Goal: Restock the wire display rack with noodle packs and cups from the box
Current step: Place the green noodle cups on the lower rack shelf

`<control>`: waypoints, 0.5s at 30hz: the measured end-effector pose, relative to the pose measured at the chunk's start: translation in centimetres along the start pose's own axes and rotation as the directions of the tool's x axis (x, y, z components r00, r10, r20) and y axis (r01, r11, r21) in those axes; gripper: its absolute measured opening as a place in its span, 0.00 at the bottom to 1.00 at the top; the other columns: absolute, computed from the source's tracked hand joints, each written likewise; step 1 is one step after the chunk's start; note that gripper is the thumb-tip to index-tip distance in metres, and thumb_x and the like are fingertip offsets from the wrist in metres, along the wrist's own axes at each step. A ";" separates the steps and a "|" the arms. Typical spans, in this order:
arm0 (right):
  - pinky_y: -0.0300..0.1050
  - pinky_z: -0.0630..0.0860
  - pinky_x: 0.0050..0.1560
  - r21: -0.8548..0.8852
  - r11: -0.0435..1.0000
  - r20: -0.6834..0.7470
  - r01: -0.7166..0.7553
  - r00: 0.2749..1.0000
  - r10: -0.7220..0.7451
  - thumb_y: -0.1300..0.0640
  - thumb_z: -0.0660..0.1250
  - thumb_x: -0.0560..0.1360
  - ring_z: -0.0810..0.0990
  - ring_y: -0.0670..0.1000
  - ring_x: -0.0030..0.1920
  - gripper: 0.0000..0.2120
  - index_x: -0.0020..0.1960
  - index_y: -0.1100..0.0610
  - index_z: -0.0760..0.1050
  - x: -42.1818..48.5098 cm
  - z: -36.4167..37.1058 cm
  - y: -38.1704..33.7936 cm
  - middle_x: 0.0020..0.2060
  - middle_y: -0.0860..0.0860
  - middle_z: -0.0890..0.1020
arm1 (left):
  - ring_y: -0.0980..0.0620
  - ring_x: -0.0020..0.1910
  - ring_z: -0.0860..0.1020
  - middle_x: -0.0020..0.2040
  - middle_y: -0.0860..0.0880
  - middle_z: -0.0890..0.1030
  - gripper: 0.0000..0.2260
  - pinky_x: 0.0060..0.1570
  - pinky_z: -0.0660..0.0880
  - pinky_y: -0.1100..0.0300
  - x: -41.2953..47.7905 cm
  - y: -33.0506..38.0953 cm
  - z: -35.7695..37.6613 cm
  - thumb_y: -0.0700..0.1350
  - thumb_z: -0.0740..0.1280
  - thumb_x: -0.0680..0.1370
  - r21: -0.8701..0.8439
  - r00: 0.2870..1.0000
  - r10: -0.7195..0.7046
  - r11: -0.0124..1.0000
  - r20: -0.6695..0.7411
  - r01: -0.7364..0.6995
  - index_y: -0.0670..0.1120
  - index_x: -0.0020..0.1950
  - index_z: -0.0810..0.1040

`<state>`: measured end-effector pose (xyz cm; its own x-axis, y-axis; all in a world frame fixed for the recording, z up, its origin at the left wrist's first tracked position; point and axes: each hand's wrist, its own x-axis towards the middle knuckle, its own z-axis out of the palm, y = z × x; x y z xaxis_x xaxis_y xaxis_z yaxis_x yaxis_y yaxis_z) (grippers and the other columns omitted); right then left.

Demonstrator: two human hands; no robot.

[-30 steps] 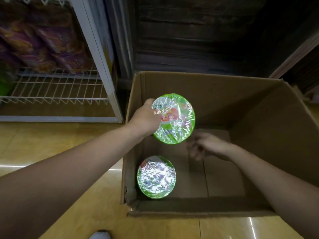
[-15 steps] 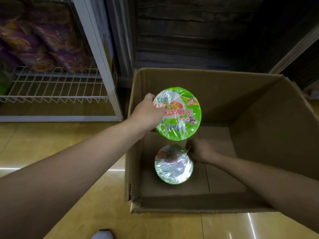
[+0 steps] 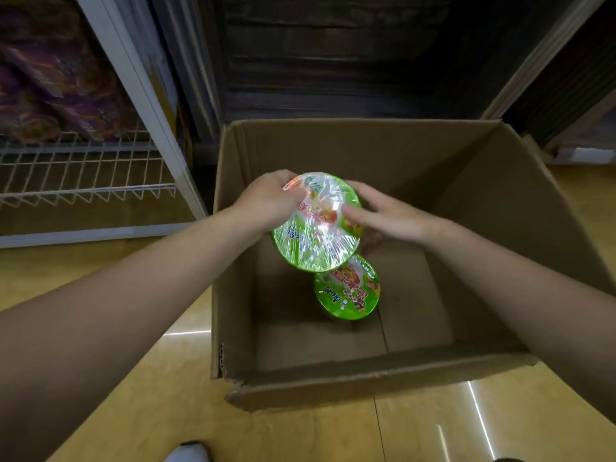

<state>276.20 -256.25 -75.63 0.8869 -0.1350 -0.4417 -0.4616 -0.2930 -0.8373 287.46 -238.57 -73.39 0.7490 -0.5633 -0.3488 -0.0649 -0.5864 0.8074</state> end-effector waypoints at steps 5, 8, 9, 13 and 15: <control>0.48 0.83 0.32 0.104 0.991 -0.164 -0.088 0.981 0.104 0.52 0.66 0.79 0.84 0.52 0.40 0.15 0.62 0.55 0.67 0.4 0.9 1.1 0.52 0.55 0.80 | 0.49 0.60 0.75 0.65 0.46 0.75 0.24 0.57 0.72 0.59 0.0 -0.9 0.5 0.51 0.65 0.80 -0.138 0.990 -0.031 0.990 -0.135 0.012 0.48 0.74 0.66; 0.45 0.83 0.31 0.373 0.910 -0.173 -0.181 0.950 0.260 0.54 0.64 0.80 0.85 0.56 0.36 0.20 0.67 0.62 0.63 0.2 1.4 2.0 0.52 0.64 0.81 | 0.43 0.62 0.74 0.69 0.45 0.71 0.35 0.59 0.76 0.45 -0.8 -1.1 1.0 0.54 0.71 0.75 -0.285 0.971 -0.237 0.932 -0.005 0.226 0.48 0.77 0.59; 0.43 0.83 0.32 0.415 0.890 -0.141 -0.190 0.953 0.269 0.54 0.64 0.80 0.86 0.56 0.36 0.21 0.68 0.64 0.63 0.1 1.7 2.2 0.50 0.66 0.82 | 0.43 0.58 0.75 0.67 0.45 0.72 0.34 0.56 0.77 0.42 -1.1 -1.0 1.4 0.53 0.72 0.75 -0.320 0.958 -0.272 0.903 0.093 0.287 0.50 0.76 0.59; 0.45 0.84 0.37 0.336 0.909 0.012 -0.245 0.967 0.256 0.53 0.64 0.80 0.86 0.56 0.42 0.19 0.64 0.65 0.68 -0.1 1.2 2.7 0.50 0.65 0.83 | 0.52 0.45 0.78 0.55 0.49 0.77 0.20 0.37 0.82 0.53 -1.0 -1.5 2.6 0.38 0.68 0.78 -0.404 0.972 -0.221 0.884 0.085 0.236 0.51 0.66 0.68; 0.46 0.83 0.35 0.254 0.917 0.095 -0.306 0.952 0.291 0.48 0.60 0.81 0.85 0.56 0.43 0.18 0.62 0.62 0.71 0.2 -0.7 3.6 0.51 0.62 0.83 | 0.55 0.40 0.77 0.47 0.52 0.77 0.18 0.35 0.81 0.55 -0.5 -2.0 2.2 0.35 0.66 0.78 -0.402 0.974 -0.227 0.892 0.000 0.208 0.52 0.62 0.69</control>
<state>274.71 -257.96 -78.49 0.7084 -0.1240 -0.6948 -0.6990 0.0132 -0.7150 285.78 -238.33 -75.88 0.7441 -0.4155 -0.5231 0.3626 -0.4064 0.8386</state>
